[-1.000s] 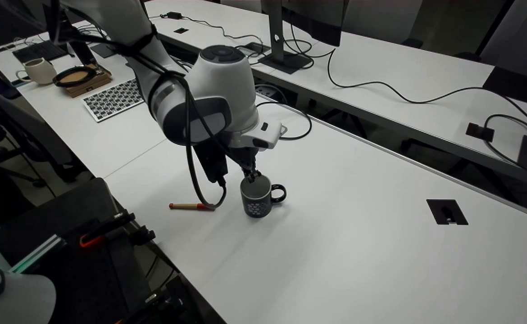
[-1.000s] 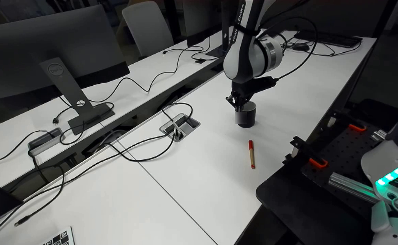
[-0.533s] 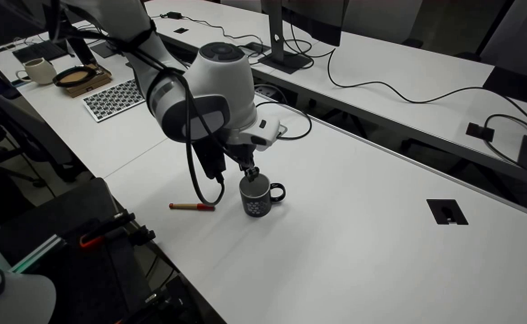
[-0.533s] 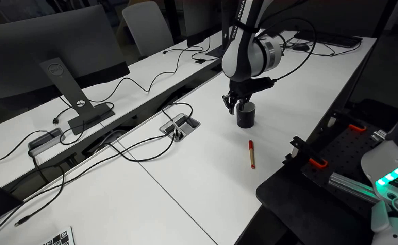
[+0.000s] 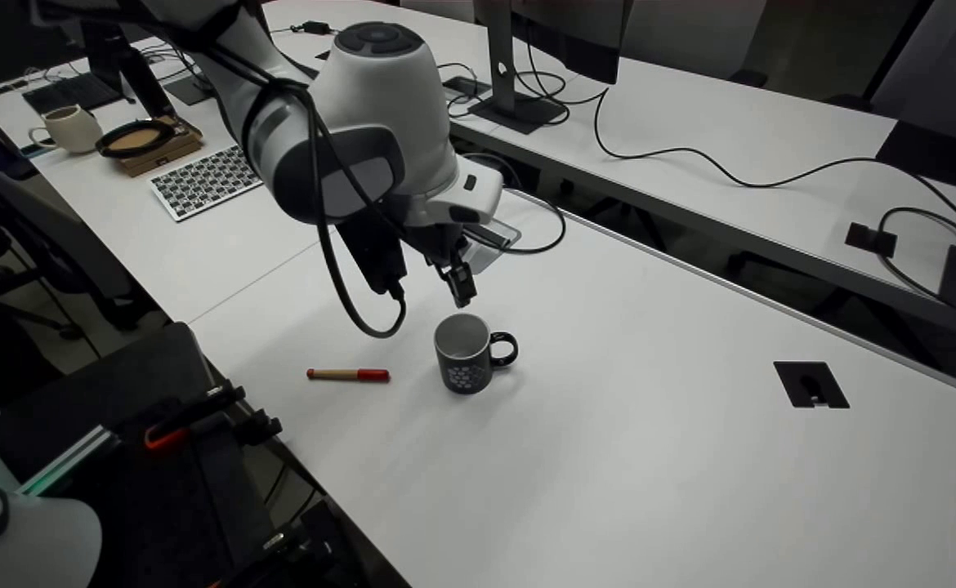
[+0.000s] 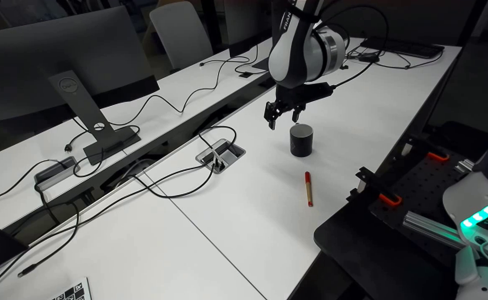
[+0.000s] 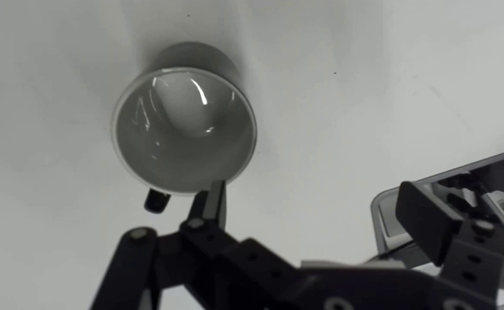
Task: Place the mug upright and put it on the right side of the desk
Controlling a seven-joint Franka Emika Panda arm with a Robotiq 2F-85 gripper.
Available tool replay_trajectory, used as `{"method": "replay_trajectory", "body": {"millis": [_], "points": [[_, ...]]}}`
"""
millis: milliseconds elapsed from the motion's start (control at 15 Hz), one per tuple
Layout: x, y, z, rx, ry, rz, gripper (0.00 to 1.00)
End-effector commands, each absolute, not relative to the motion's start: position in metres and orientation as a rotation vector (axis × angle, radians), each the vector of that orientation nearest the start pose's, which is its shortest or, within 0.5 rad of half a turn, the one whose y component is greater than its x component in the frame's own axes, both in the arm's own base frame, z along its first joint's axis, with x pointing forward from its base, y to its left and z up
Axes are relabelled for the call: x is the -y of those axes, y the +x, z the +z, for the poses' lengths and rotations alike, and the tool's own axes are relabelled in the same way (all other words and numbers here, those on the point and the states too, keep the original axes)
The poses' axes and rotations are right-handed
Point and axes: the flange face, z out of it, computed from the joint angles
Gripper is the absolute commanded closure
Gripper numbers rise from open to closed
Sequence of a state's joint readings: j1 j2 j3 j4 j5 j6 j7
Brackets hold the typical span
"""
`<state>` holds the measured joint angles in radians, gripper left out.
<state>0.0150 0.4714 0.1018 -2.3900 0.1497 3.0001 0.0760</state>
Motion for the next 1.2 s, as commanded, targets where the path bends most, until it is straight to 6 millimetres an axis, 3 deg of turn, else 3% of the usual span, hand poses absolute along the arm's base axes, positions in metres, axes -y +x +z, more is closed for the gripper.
{"method": "replay_trajectory", "body": {"millis": [0, 333, 533, 1133], "points": [[-0.072, 0.488, 0.17, -0.004, -2.982, -0.243, 0.0], [-0.118, 0.487, 0.191, 0.344, -2.81, -0.258, 0.0], [-0.131, 0.484, 0.196, 0.545, -2.701, -0.228, 0.0], [-0.126, 0.464, 0.193, 1.072, -2.355, -0.019, 0.0]]}}
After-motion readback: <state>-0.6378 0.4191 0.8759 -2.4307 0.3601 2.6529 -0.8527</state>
